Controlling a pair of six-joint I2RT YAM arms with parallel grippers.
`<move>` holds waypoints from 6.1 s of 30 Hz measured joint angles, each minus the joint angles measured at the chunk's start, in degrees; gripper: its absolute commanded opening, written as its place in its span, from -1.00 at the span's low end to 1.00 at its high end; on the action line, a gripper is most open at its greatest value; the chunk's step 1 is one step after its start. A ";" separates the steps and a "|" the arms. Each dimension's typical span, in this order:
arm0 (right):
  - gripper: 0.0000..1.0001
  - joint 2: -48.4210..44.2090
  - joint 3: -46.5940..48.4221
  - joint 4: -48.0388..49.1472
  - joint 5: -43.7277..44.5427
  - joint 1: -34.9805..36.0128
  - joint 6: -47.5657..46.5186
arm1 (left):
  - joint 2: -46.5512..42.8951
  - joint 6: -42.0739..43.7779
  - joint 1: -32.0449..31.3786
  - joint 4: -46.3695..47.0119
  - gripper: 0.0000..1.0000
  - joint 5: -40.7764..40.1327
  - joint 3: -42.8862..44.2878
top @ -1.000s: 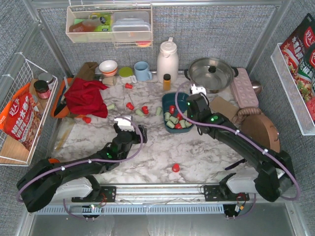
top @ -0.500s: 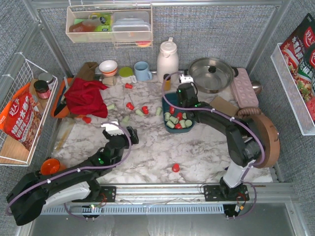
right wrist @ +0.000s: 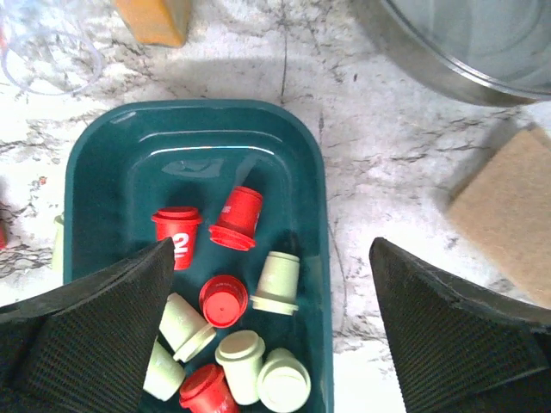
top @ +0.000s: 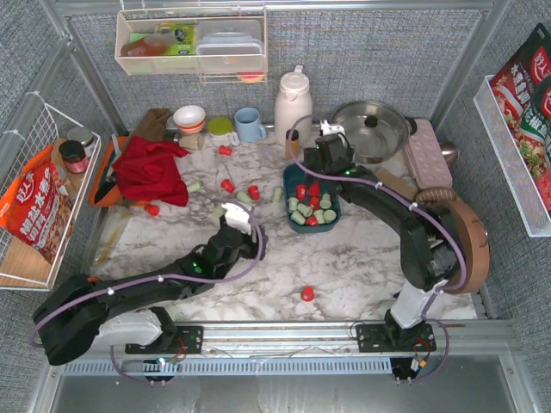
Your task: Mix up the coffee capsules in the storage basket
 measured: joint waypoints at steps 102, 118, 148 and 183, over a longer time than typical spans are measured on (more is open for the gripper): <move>0.98 -58.05 -34.58 -6.62 1.05 -2.62 19.26 | 40.19 1.99 -1.70 12.96 0.07 -4.74 37.86; 0.98 -55.69 -35.01 -5.90 0.13 -2.64 19.45 | 27.06 -0.50 0.44 18.01 0.96 -7.78 22.67; 0.98 -53.79 -34.49 -5.84 -2.29 -2.69 19.43 | 25.49 -2.99 29.55 -11.91 0.75 4.94 19.26; 0.99 -52.92 -34.47 -5.88 -2.73 -2.75 19.43 | 31.80 0.68 30.58 -18.86 -0.32 14.88 26.82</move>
